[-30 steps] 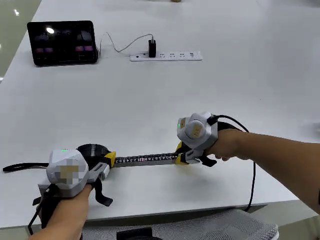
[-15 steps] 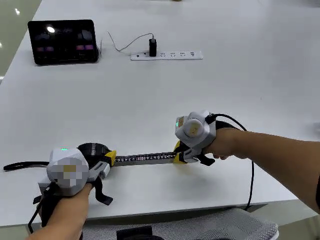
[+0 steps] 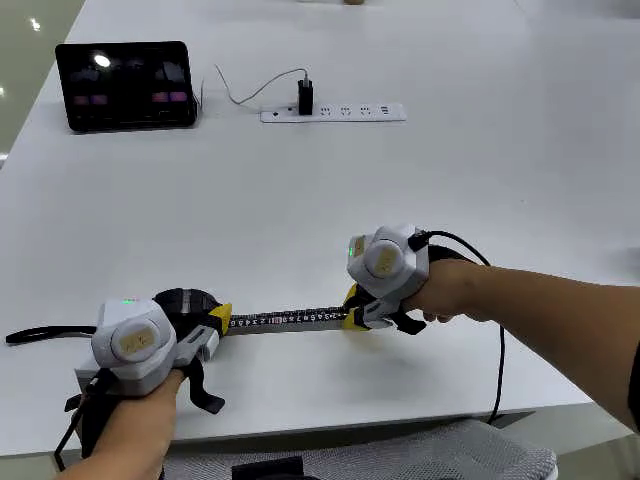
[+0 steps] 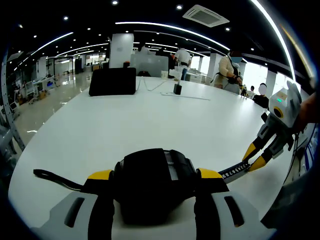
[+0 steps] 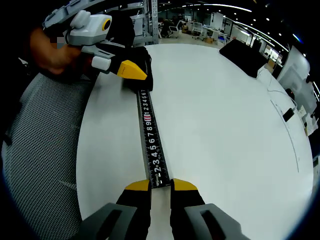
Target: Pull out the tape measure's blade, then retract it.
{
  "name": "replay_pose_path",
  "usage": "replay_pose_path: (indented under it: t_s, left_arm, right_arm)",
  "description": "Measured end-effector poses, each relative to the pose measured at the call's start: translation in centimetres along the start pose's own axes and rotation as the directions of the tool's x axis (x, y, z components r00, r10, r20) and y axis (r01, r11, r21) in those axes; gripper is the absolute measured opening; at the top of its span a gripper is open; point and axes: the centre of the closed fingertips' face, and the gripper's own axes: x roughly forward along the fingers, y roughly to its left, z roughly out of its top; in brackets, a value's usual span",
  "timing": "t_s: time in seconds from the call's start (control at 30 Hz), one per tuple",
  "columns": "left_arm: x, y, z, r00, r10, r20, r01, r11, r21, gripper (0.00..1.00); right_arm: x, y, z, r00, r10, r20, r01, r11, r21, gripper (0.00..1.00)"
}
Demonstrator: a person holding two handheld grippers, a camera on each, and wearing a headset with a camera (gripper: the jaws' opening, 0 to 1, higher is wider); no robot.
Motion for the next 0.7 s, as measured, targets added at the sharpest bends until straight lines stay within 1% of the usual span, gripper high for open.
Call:
replay_pose_path:
  t_s: [0.13,0.33,0.7]
  left_arm:
    - [0.02,-0.07,-0.04,1.0,0.0,-0.001,0.0,1.0,-0.001,0.6]
    - [0.02,-0.1,-0.03,1.0,0.0,-0.002,0.0,1.0,0.0,0.6]
    - [0.03,-0.09,-0.1,1.0,0.0,-0.004,0.0,1.0,-0.003,0.6]
  right_arm:
    - [0.03,-0.02,0.0,1.0,0.003,0.001,-0.003,1.0,-0.004,0.11]
    - [0.14,0.12,0.29,1.0,0.006,0.004,-0.006,1.0,-0.029,0.11]
    - [0.34,0.14,0.86,1.0,0.004,0.008,-0.003,0.999,-0.033,0.11]
